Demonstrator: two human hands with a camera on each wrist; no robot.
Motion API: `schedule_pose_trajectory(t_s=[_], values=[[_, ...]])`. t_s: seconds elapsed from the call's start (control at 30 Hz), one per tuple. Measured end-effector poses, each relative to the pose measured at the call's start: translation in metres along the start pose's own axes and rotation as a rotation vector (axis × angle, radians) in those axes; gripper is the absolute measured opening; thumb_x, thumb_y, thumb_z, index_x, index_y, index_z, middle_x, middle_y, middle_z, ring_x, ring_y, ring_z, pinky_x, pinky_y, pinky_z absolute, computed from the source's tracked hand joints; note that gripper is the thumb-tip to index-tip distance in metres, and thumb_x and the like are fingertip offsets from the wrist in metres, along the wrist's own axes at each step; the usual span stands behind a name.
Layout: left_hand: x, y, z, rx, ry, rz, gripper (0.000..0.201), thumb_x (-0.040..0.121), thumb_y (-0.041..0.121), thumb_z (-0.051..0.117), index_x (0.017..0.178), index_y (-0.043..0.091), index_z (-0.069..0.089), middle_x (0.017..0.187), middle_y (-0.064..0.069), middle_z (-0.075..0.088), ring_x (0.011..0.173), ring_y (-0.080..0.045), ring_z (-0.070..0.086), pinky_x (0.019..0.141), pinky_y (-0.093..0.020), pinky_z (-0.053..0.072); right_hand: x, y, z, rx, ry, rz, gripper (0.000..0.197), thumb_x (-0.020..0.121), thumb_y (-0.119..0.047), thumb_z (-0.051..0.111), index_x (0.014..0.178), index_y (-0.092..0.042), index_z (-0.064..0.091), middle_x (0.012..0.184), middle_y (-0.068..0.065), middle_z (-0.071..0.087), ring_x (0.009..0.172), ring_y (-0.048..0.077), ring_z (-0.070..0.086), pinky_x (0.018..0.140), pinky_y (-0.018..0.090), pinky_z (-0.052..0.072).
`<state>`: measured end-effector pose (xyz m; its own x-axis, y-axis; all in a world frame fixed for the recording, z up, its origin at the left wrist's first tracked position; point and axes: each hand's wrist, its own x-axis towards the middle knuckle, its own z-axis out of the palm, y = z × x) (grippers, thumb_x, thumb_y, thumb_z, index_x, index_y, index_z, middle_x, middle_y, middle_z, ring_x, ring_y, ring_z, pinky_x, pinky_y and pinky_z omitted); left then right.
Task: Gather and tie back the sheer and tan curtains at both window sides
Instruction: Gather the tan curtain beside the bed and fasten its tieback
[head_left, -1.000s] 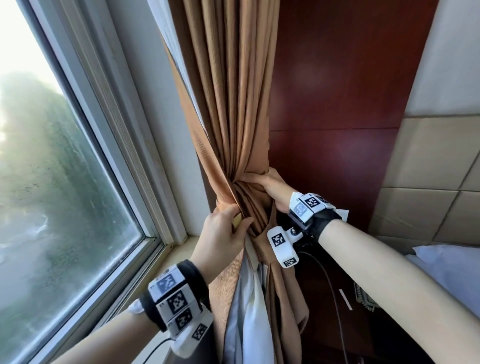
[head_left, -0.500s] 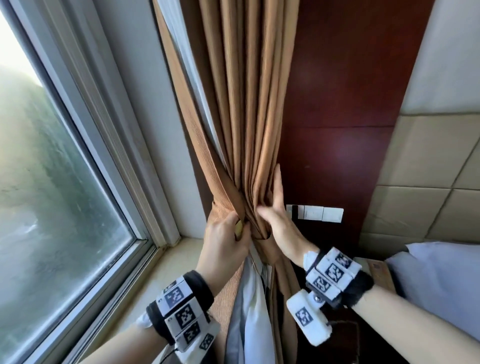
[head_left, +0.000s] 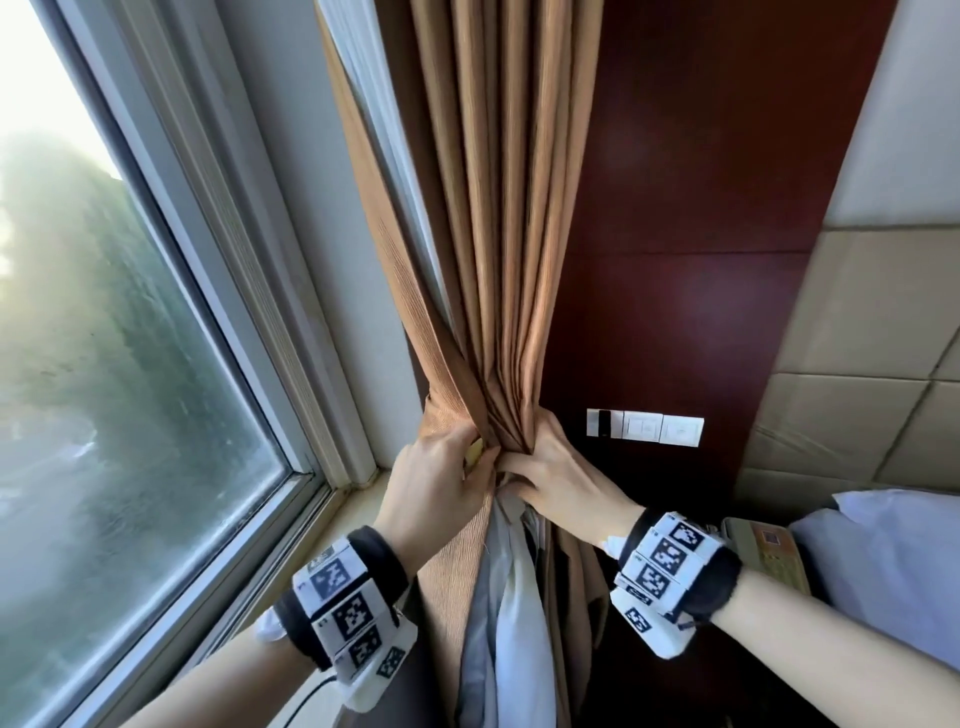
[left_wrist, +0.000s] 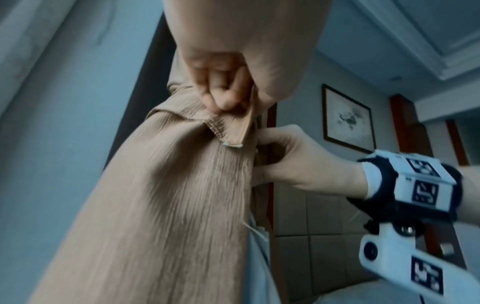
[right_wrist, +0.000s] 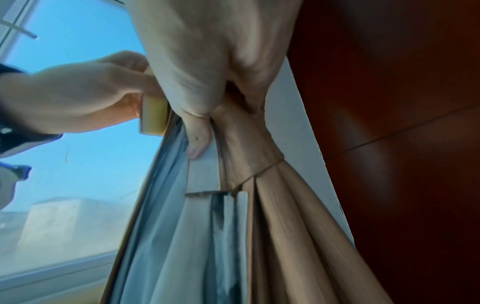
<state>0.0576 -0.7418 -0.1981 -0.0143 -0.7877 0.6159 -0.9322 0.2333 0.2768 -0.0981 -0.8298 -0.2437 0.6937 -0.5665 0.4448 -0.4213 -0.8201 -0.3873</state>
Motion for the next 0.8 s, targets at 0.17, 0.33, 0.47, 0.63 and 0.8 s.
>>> schedule_pose_trajectory(t_s=[0.17,0.33,0.47,0.63,0.8], values=[[-0.006,0.011,-0.012,0.201,0.045,0.317,0.017,0.084,0.019,0.062,0.067,0.015,0.06,0.091,0.0,0.057,0.095,-0.021,0.049,0.088,-0.035,0.036,0.002,-0.011,-0.004,-0.032,0.02,-0.013,0.019,0.082,-0.019,0.067,0.101,-0.023,0.067,0.13,0.019,0.045,0.13,0.033,0.034,0.107,0.042,0.04],[0.002,0.017,-0.017,0.131,-0.134,0.573,0.013,0.09,0.012,0.06,0.076,0.013,0.059,0.089,0.002,0.058,0.084,-0.018,0.055,0.095,-0.034,0.039,0.01,-0.017,-0.003,-0.127,0.1,0.0,0.035,0.079,-0.002,0.061,0.114,-0.004,0.062,0.113,0.026,0.058,0.115,0.041,0.051,0.104,0.044,0.038],[0.013,0.032,-0.006,0.026,-0.285,0.517,0.023,0.092,0.012,0.049,0.07,0.017,0.045,0.07,0.009,0.046,0.064,-0.01,0.045,0.078,-0.034,0.043,0.009,-0.019,-0.017,-0.048,0.101,0.053,0.053,0.075,0.005,0.063,0.125,0.016,0.049,0.131,0.033,0.049,0.117,0.025,0.037,0.101,0.036,0.031],[0.03,0.02,0.011,-0.217,-0.328,0.242,0.04,0.096,0.013,0.051,0.064,0.029,0.032,0.063,0.017,0.039,0.061,0.006,0.041,0.066,-0.018,0.026,0.025,-0.026,-0.039,0.092,-0.038,0.251,0.013,0.078,-0.008,0.056,0.073,0.0,0.065,0.072,0.022,0.064,0.072,0.034,0.065,0.069,0.031,0.044],[0.035,0.011,0.002,-0.204,-0.49,0.229,0.028,0.095,0.01,0.044,0.073,0.004,0.06,0.075,0.006,0.053,0.069,-0.001,0.048,0.068,-0.01,0.033,0.028,-0.011,-0.045,0.042,-0.075,0.277,0.02,0.077,-0.005,0.06,0.059,-0.012,0.056,0.062,0.011,0.056,0.065,0.024,0.059,0.057,0.029,0.036]])
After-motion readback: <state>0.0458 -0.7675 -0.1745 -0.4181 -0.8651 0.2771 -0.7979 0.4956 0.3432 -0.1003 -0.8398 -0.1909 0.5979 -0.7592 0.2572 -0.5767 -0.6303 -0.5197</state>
